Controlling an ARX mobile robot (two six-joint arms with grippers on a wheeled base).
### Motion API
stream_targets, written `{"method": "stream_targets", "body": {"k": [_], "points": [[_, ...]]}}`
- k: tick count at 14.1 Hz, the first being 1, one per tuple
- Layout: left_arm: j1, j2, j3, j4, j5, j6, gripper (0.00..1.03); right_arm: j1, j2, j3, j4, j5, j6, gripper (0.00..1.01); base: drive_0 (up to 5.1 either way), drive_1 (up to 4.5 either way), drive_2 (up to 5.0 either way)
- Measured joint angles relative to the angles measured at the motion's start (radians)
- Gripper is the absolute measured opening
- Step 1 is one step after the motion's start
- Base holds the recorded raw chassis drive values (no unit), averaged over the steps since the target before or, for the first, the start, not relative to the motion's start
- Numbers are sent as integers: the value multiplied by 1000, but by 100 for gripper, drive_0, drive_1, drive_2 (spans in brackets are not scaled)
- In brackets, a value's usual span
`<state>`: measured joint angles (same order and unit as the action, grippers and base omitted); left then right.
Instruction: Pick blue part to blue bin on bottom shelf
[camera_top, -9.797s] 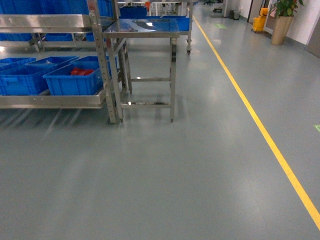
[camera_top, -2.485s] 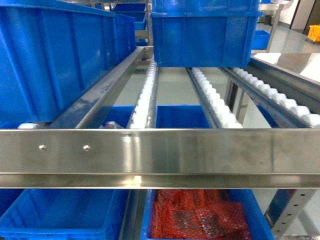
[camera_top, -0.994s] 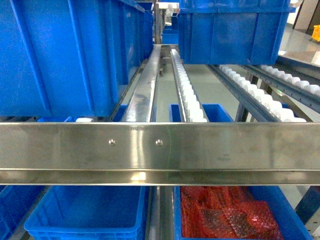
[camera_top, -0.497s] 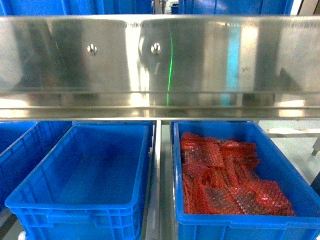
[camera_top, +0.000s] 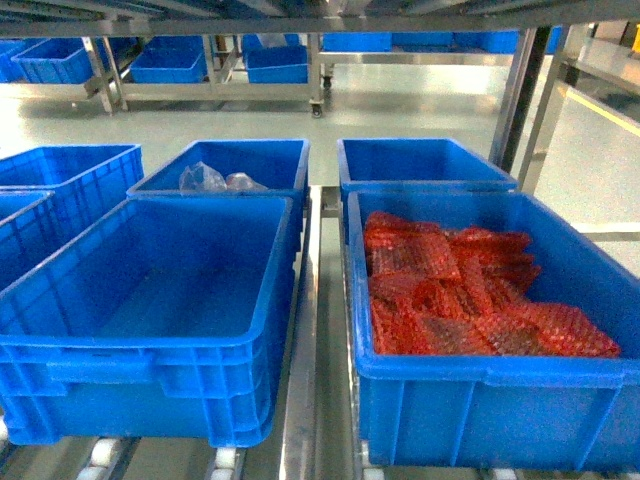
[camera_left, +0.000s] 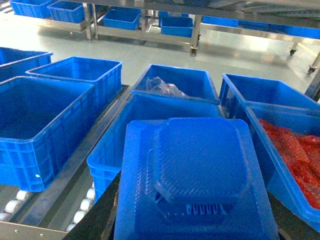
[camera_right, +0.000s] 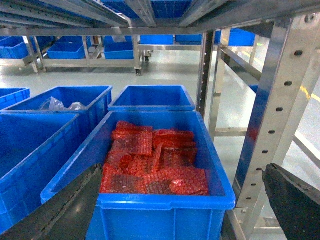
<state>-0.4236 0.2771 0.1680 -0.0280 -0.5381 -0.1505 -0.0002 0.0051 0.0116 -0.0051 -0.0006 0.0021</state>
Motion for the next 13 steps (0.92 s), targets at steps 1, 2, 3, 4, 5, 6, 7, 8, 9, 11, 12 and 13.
{"method": "stream_targets", "body": {"k": [1,2,3,4,5,6,7,8,9,11,12,13], "points": [[0,0,0,-2,0,0,43,0,0,0,0,0,0,98,0,0,0],[0,0,0,-1,0,0,43,0,0,0,0,0,0,98,0,0,0],[0,0,0,-1,0,0,43,0,0,0,0,0,1,98,0,0,0],[0,0,0,-1,0,0,43,0,0,0,0,0,1,98,0,0,0],[0,0,0,-1,0,0,43,0,0,0,0,0,1,98,0,0,0],[0,0,0,0,0,0,43,0,0,0,0,0,1,98,0,0,0],[0,0,0,-1,0,0,43,0,0,0,-1,0,0,98,0,0,0],[0,0,-2,-4,0,0,43,0,0,0,-1,0,0,98,0,0,0],[0,0,-2,-2,1,0,43,0,0,0,-2,1,0,98,0,0,0],[0,0,-2,-2,1,0,43,0,0,0,-1,0,0,98,0,0,0],[0,0,-2,-2,2,0,43,0,0,0,-1,0,0,98,0,0,0],[0,0,-2,-2,1,0,43,0,0,0,-1,0,0,98,0,0,0]]}}
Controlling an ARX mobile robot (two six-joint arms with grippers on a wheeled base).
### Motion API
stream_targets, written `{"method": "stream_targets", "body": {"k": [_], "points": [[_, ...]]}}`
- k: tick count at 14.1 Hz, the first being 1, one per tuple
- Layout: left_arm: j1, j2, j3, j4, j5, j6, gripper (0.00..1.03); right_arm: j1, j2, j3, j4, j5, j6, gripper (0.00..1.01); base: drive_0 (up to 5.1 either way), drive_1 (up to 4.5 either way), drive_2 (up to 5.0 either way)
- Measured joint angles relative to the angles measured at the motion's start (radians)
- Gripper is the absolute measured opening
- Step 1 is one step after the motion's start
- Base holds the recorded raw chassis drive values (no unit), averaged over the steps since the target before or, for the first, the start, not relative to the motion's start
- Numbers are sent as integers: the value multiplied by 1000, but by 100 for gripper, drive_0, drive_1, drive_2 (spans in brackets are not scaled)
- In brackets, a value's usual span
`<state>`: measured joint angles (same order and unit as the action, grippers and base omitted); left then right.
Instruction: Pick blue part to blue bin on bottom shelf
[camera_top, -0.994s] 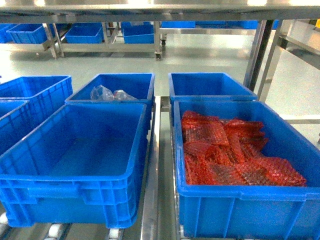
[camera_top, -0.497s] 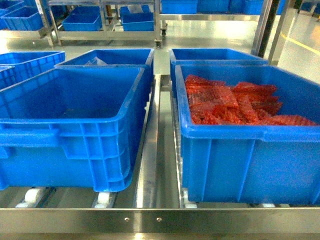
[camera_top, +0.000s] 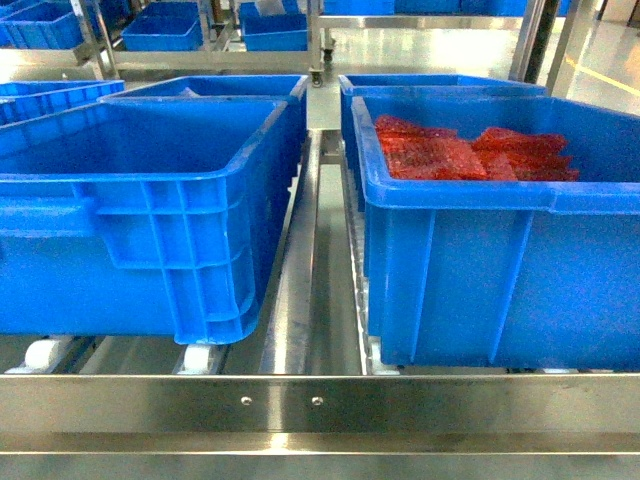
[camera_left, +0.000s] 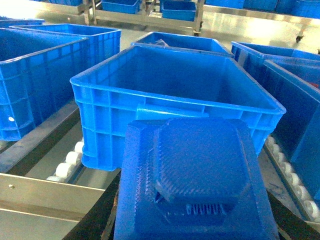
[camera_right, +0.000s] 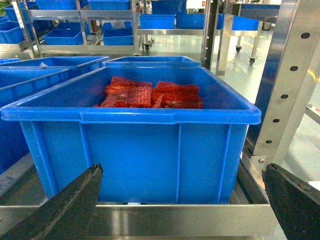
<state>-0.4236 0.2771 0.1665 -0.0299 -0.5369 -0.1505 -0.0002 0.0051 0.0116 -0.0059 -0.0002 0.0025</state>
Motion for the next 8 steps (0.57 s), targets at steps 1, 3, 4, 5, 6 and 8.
{"method": "stream_targets", "body": {"k": [1,3,4,5,6,8], "points": [[0,0,0,0,0,0,43,0,0,0,0,0,0,98,0,0,0],[0,0,0,0,0,0,43,0,0,0,0,0,0,98,0,0,0],[0,-2,0,2,0,0,43,0,0,0,4,0,0,98,1,401,-399],[0,-3,0,3,-1,0,43,0,0,0,-1,0,0,98,1,401,-399],[0,-2,0,1,0,0,43,0,0,0,0,0,0,98,5,400,-391],[0,-2,0,0,0,0,43,0,0,0,2,0,0,98,5,400,-391]]}}
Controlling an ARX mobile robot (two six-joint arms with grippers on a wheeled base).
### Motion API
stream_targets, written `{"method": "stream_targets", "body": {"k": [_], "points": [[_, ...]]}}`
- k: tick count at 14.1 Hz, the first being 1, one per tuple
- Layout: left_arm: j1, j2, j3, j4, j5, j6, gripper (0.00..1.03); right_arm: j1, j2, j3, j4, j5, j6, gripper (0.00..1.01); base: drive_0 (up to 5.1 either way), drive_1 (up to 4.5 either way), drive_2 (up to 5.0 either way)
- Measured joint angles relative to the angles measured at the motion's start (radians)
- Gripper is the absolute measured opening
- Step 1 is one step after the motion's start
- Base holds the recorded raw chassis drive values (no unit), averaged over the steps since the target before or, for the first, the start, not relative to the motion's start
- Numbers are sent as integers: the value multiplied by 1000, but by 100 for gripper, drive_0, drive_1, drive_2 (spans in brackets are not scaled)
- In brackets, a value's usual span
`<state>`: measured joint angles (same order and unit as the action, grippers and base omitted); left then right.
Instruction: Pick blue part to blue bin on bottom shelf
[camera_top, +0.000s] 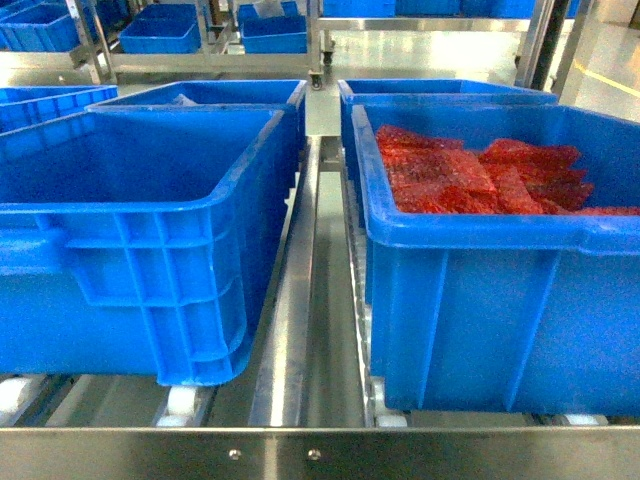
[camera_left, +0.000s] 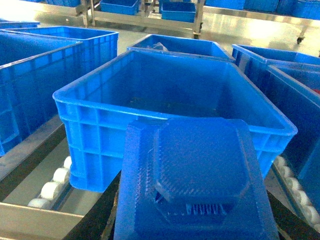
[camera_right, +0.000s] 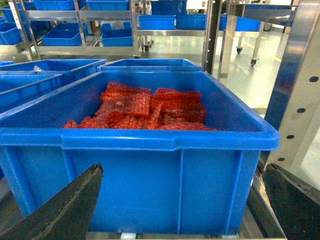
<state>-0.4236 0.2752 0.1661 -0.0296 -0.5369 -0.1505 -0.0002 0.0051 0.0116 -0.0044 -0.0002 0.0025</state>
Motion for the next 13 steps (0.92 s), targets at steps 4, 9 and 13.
{"method": "stream_targets", "body": {"k": [4,9,13], "points": [[0,1,0,1,0,0,43,0,0,0,-3,0,0,98,5,400,-391],[0,2,0,0,2,0,43,0,0,0,-1,0,0,98,5,400,-391],[0,4,0,0,2,0,43,0,0,0,-1,0,0,98,5,400,-391]]}}
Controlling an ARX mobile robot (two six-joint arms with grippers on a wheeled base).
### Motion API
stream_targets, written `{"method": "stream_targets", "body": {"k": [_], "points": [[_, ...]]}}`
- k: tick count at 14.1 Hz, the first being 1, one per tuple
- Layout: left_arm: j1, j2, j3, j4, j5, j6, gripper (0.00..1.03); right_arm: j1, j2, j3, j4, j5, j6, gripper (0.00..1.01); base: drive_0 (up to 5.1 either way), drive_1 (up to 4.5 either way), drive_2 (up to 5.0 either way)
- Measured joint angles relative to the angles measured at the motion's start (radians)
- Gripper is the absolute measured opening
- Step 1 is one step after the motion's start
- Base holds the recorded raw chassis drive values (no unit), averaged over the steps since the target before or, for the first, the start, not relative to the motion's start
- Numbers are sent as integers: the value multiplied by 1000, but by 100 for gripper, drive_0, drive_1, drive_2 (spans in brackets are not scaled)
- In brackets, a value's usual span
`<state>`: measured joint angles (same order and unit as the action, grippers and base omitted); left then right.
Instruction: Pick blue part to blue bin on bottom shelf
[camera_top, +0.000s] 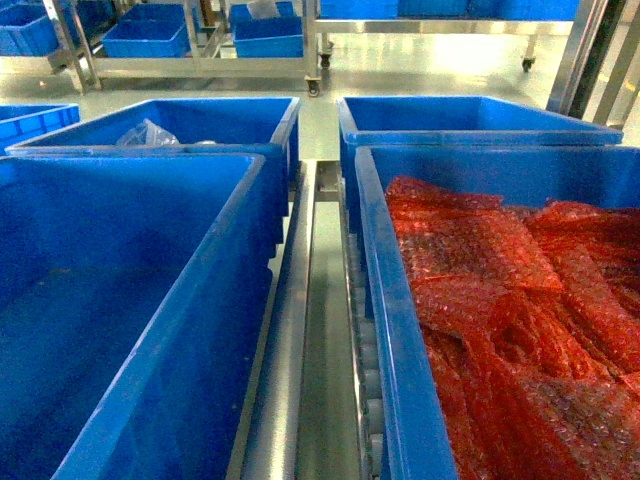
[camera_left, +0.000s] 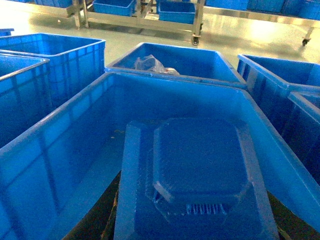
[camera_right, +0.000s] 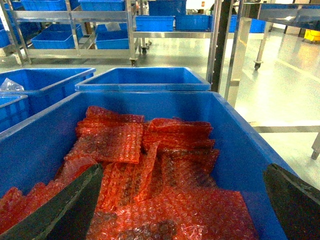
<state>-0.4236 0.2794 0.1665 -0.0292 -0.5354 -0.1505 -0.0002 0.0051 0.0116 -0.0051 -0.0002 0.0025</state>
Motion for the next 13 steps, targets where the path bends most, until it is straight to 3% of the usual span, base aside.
{"method": "stream_targets", "body": {"k": [13], "points": [[0,-1,0,0,0,0,43,0,0,0,0,0,0,98,5,400,-391]]}}
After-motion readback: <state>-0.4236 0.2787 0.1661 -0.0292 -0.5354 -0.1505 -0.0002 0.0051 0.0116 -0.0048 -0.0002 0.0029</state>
